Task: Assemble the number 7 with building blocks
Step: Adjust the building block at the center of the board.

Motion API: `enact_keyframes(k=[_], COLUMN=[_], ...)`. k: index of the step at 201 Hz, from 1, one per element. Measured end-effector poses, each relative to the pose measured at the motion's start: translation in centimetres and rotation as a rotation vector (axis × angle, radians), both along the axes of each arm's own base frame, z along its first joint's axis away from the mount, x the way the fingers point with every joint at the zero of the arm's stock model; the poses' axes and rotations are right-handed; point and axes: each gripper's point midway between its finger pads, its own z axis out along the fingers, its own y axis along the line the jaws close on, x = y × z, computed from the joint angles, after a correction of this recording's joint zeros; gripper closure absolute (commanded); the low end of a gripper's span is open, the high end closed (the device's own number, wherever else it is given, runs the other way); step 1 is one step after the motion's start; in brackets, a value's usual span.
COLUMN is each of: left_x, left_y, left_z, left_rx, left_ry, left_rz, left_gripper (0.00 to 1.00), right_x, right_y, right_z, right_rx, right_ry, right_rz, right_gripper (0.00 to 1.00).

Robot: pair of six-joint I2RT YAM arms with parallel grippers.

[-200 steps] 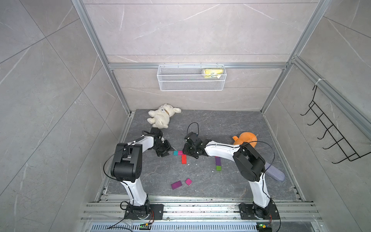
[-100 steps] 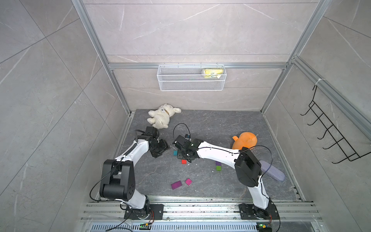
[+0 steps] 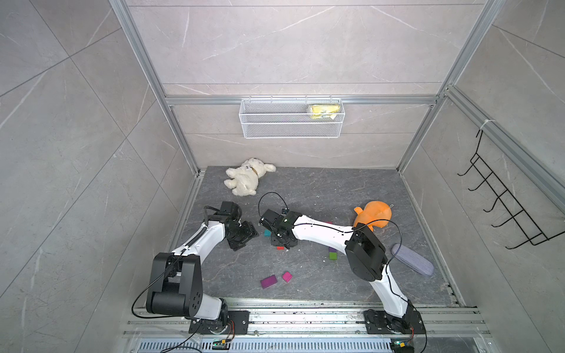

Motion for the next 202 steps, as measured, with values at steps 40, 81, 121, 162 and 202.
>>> enact_keyframes(k=[40,81,121,162,202], left_x=[-0.2,-0.2,-0.3,-0.3,-0.3], left_y=[0.0,0.0,0.0,0.0,0.0], left_z=[0.0,-0.1,-0.1,-0.1,-0.1], left_rx=[0.000,0.000,0.000,0.000,0.000], left_ry=[0.000,0.000,0.001,0.001,0.000], left_rz=[0.000,-0.001,-0.002,-0.002,-0.005], left_gripper=[0.26,0.26,0.26,0.26,0.20], right_x=[0.1,0.3,0.1,0.0,0.2], right_y=[0.6,1.4,1.2,1.2,1.4], right_z=[-0.2,0.0,-1.3,-1.9,-1.3], right_rx=[0.006,0.021,-0.011,-0.029,-0.025], right_ry=[0.009,0.010,0.036,0.053,0.048], right_rz=[0.015,0.032,0.033,0.034,0.036], right_gripper=[0.57,0.57,0.58,0.60,0.62])
